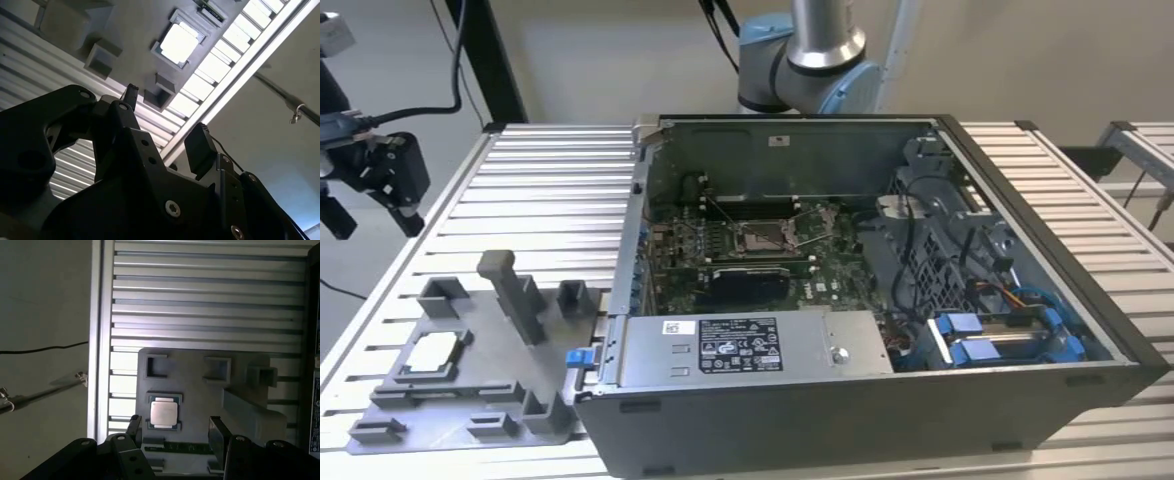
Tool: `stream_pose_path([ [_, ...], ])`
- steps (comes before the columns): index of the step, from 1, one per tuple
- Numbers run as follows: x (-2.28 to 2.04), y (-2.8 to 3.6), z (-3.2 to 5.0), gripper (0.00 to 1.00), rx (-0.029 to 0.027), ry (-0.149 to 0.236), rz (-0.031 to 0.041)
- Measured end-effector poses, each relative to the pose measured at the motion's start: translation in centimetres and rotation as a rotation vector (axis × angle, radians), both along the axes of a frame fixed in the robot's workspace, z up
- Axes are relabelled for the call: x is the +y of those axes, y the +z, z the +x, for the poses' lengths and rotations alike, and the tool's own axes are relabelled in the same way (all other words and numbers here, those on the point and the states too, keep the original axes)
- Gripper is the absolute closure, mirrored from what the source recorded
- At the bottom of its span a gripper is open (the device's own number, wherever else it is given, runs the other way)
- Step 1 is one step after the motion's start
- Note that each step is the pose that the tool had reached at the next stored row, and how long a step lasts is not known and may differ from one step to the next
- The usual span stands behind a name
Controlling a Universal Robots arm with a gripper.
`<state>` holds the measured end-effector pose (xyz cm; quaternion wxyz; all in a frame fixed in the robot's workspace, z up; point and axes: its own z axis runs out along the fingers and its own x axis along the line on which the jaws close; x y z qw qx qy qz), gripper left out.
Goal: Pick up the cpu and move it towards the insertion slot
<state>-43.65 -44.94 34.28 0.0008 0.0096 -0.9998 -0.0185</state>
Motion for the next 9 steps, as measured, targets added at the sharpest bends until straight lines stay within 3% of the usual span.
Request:
stream_pose_path([
  [9,0.0,-1.06,0.0,0.0,0.0001,0.0,-0.0078],
])
